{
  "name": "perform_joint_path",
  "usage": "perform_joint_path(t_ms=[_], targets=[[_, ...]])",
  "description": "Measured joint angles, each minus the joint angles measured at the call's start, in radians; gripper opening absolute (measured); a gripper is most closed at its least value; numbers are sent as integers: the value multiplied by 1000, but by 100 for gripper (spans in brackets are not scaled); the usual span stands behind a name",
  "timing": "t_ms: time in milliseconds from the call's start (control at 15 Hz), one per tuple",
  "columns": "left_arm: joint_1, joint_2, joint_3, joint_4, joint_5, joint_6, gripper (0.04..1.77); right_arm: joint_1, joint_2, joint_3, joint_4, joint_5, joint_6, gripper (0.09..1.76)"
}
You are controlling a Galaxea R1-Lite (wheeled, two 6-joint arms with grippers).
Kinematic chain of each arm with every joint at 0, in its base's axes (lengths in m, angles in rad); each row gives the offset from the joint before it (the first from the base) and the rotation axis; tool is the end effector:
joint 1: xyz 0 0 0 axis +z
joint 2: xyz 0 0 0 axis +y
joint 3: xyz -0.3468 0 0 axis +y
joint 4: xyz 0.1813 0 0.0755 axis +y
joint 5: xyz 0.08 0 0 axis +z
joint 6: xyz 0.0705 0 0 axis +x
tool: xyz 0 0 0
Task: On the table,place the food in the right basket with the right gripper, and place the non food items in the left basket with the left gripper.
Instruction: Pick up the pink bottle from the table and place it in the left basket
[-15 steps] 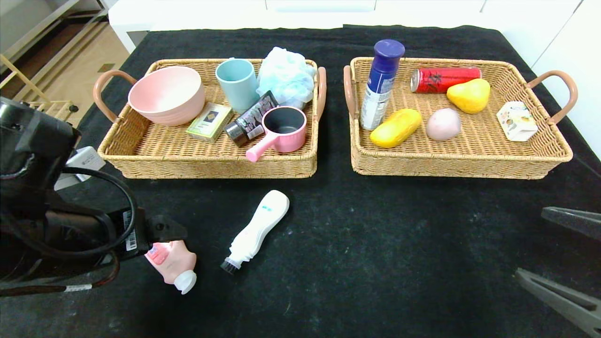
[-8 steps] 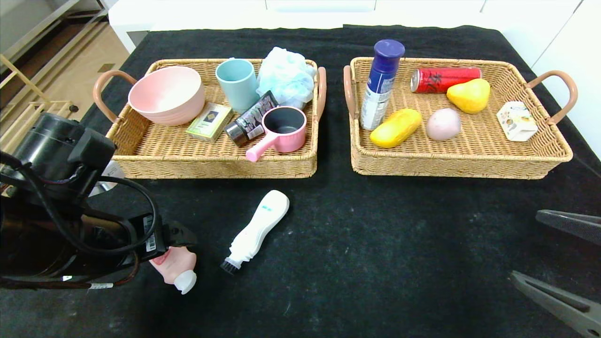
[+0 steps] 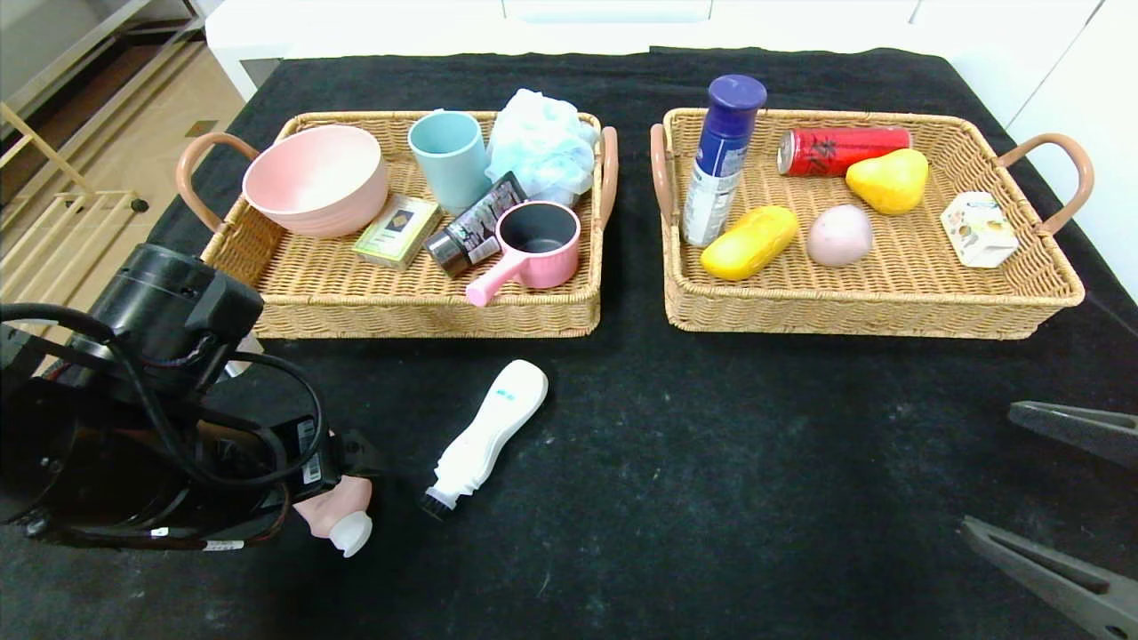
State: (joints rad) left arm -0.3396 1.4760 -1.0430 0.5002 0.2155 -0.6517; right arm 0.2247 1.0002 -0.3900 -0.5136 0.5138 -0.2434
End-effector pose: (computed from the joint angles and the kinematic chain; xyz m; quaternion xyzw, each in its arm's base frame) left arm 0.2427 -0.0697 0.2181 -0.1686 0.4276 0.0860 0.8839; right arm 0.1339 0.0661 0.2362 -0.1062 0.0037 0.3636 0.9255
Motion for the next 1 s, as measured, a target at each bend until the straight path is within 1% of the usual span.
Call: perform_joint_path(t_ms=[133,667,800,933,1000], targets=[[5,11,14,-29,1,0,172,0,0,0,0,0,0,171],[13,20,33,-32,-1,-1,172,3,1,3,0,0,-2,171],[16,20,36,-32,-22,-1,172,3,1,4,0,0,-1,171],[16,19,37,-32,-24,-1,172,4,6,4,0,0,-1,171],[16,19,37,-32,-25,0,163,4,8,4,-1,0,-1,171]])
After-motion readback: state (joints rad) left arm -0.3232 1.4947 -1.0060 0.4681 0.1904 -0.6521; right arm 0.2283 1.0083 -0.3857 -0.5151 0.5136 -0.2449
